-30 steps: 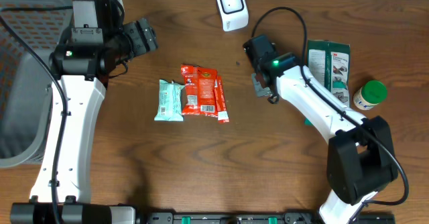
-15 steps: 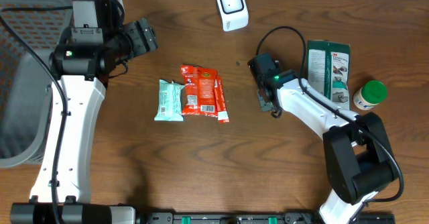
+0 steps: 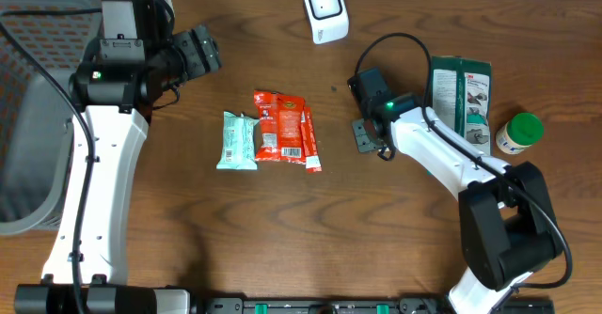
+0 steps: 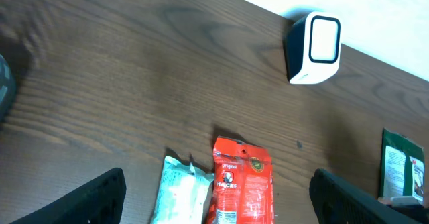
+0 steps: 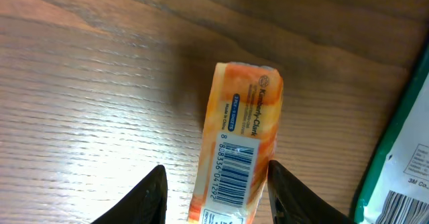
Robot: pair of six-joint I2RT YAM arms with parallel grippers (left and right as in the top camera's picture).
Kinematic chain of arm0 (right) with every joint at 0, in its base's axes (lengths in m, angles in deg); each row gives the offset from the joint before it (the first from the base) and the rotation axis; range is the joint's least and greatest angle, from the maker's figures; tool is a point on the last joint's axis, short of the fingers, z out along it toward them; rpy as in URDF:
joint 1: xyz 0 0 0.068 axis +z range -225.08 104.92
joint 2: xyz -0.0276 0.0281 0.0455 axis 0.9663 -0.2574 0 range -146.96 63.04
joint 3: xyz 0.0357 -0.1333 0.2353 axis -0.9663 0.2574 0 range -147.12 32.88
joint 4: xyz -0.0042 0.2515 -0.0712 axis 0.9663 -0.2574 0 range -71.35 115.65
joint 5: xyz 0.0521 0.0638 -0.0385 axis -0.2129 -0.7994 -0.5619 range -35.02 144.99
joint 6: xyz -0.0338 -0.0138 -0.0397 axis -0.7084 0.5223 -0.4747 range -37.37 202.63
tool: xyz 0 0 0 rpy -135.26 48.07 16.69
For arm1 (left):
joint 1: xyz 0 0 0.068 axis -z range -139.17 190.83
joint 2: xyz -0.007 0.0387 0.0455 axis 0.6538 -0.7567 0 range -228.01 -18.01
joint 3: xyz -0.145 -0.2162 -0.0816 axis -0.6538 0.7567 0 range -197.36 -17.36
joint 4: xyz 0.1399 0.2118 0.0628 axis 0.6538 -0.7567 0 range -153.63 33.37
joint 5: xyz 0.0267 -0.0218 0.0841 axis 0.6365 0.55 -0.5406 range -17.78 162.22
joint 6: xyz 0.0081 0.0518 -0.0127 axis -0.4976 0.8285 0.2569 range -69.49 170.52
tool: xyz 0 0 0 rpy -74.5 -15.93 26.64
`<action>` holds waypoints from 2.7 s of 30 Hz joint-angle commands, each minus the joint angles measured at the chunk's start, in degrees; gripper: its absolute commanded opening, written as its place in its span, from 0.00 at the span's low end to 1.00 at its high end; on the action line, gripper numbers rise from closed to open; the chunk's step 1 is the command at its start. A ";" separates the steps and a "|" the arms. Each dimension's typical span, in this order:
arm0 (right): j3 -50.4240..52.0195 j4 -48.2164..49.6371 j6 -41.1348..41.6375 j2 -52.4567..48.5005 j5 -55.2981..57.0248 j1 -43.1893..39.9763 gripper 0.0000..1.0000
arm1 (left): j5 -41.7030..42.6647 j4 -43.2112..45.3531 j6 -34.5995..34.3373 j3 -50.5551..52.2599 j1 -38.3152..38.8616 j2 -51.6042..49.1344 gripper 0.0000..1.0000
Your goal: Scan the item barcode
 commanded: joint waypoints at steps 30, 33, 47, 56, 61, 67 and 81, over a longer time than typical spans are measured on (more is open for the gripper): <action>-1.51 -1.49 0.17 3.78 -33.88 -15.61 0.49 | -0.13 0.02 0.44 -0.20 -0.17 0.42 0.88; -1.51 -0.28 -0.42 1.53 -37.48 -15.50 0.47 | -0.13 0.00 0.44 -0.20 -0.17 0.42 0.88; -1.40 2.05 -0.20 -5.09 -36.24 -15.41 0.34 | -0.13 0.00 0.42 -0.20 -0.17 0.42 0.88; -0.98 3.04 -0.17 -6.80 -34.45 -15.54 0.33 | -0.13 0.02 0.44 -0.20 -0.17 0.42 0.88; -0.98 3.19 -0.22 -8.04 -34.47 -15.13 0.31 | -0.13 0.02 0.44 -0.20 -0.17 0.42 0.88; -0.98 3.39 -0.24 -8.11 -34.40 -15.04 0.27 | -0.13 0.02 0.44 -0.20 -0.17 0.42 0.88; -2.12 3.45 -3.02 -7.02 -33.18 -15.32 0.01 | -0.13 0.02 0.44 -0.20 -0.17 0.42 0.88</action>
